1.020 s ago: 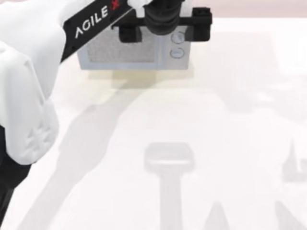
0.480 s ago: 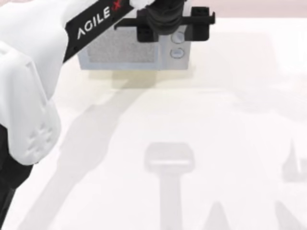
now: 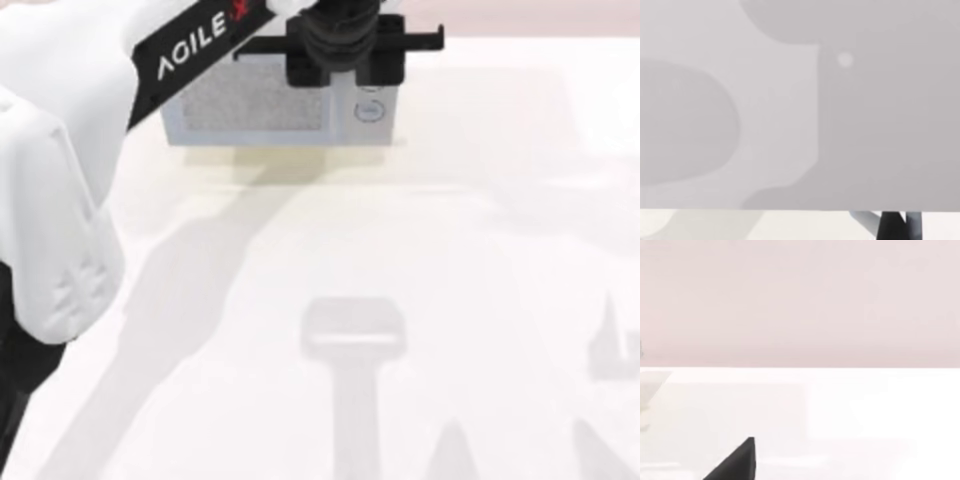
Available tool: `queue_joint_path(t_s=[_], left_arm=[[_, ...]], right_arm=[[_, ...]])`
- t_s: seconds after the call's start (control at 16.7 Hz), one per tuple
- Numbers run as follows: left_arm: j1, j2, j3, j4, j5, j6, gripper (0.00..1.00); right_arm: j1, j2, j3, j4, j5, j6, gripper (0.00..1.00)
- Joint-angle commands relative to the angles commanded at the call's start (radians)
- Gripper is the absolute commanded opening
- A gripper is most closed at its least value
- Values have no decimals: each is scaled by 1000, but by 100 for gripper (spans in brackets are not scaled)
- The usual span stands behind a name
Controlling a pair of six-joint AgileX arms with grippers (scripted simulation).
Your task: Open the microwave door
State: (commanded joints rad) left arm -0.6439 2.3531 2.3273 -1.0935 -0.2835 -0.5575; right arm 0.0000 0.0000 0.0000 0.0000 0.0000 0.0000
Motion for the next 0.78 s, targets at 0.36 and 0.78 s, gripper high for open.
queue_joint_path(t_s=[0.36, 0.78], left_arm=[[-1, -68, -139, 58, -21, -17, 0], [-3, -98, -200, 86, -28, -28, 0]], right_arm=[[0, 0, 0, 0, 0, 0, 100], [0, 0, 0, 0, 0, 0, 100]])
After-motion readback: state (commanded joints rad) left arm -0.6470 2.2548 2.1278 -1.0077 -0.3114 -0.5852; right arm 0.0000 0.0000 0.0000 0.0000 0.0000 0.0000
